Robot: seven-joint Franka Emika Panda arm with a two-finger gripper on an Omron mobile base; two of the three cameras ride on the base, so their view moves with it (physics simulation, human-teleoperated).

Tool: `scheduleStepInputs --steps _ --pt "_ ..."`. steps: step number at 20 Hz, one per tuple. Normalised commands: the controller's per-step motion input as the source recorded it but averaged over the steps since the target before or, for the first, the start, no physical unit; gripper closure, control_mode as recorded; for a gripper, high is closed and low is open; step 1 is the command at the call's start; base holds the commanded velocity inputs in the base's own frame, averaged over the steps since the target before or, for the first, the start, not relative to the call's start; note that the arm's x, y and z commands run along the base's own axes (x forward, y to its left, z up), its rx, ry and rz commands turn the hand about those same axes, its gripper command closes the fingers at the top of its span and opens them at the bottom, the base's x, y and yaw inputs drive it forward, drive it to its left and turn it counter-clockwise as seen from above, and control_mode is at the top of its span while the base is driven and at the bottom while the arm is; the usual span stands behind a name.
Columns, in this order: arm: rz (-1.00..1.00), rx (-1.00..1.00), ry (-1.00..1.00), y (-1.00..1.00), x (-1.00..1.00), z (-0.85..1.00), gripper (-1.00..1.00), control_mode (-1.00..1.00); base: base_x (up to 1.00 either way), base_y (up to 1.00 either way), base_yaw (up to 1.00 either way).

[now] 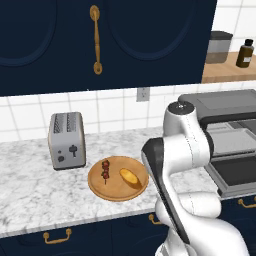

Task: Pick up the kebab skewer and baguette bread, and place them inside the toaster oven. Close the toaster oven door and start by setting the timer.

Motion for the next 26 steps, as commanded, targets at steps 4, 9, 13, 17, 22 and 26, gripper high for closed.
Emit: scheduleStepInputs --steps 4,9,13,17,22,26 --pt "0.05 0.03 0.05 0.57 0.11 -0.11 -1.0 -1.0 0.0 0.0 0.0" --pt "0.1 0.21 0.0 0.03 0.46 -0.34 -1.0 -1.0 0.0 0.0 0.0" --pt "0.06 0.12 0.0 0.02 0.55 -0.59 -1.0 -1.0 0.0 0.0 0.0" --pt "0.02 0.0 0.0 0.09 0.63 -0.63 -1.0 -1.0 0.0 0.0 0.0" --pt "0.0 -0.01 0.0 0.27 0.63 -0.61 -1.0 -1.0 0.0 0.0 0.0" --pt "0.0 -0.01 0.0 0.23 0.53 -0.56 -1.0 -1.0 0.0 0.0 0.0"
